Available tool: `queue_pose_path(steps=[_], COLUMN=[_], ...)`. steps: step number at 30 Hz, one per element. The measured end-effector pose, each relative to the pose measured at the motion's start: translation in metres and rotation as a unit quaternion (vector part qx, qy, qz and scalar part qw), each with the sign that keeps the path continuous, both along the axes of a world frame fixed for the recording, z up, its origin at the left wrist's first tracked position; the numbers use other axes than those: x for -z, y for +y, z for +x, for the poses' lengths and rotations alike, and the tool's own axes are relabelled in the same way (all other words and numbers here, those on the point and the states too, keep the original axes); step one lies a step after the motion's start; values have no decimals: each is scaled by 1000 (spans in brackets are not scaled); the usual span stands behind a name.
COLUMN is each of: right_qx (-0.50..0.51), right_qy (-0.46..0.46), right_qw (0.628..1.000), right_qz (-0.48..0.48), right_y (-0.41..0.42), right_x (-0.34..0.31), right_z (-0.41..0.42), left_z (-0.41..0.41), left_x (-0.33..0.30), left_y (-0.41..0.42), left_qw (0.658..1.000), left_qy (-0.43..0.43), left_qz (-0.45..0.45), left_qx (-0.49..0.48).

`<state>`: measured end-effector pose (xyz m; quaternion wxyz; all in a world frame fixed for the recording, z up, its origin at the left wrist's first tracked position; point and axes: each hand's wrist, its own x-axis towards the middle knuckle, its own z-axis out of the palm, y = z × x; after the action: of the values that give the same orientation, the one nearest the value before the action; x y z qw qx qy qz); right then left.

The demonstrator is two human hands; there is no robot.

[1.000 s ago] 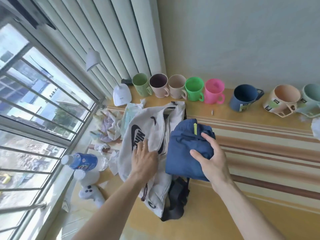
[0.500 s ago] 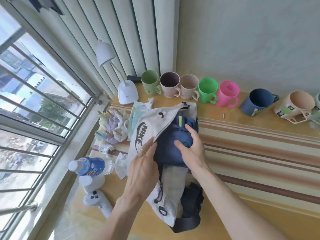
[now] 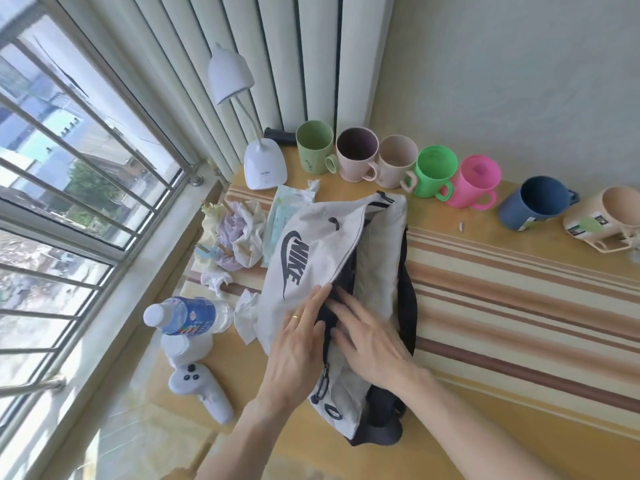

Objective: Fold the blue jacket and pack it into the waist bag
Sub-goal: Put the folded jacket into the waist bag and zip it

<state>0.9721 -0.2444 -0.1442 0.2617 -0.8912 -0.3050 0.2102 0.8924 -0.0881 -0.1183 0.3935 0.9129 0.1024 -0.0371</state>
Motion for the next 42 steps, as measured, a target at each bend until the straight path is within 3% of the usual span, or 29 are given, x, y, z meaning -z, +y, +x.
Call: queue_pose_path(steps=[2,4,6,8,11,16,22,24,28,32,42], right_qx=[-63,-75,-91,-104,-100,-173,-180,-161,-108,-82,30], right_qy=[-10,-65,-100,-102,-124,-132,-96,-37,35,9,77], right_qw=[997,992,987,985,984,975,979,985,988,993,997], right_qz=[-43,-76,-88,-89,-73,-33,9,41,101,80,-11], right_y=[-16,-26,-35,-43,-46,-28,-15,-15,-14,-15,2], right_x=[5,3,-10,-28,-52,-48,-28,-38,-70,-80,-83], right_z=[-13,-11,-5,-3,-11,-49,-46,-43,-38,-4,81], left_z=[1,1,-6,-21,-57,-89,-84,-85,-63,-53,-66], left_x=[13,22,21,13,1,19,-4,-13,-6,0,10], left_y=[-4,-5,-2,-2,-18,-46,-43,-35,-25,-32,-36], left_qw=[999,994,991,995,988,975,955,973,993,988,984], left_qy=[27,37,43,31,29,155,83,33,-6,0,0], left_qz=[-34,-45,-82,-99,-42,-35,-199,-162,28,45,97], left_qx=[25,89,94,3,-148,-158,-203,-163,-112,-147,-152])
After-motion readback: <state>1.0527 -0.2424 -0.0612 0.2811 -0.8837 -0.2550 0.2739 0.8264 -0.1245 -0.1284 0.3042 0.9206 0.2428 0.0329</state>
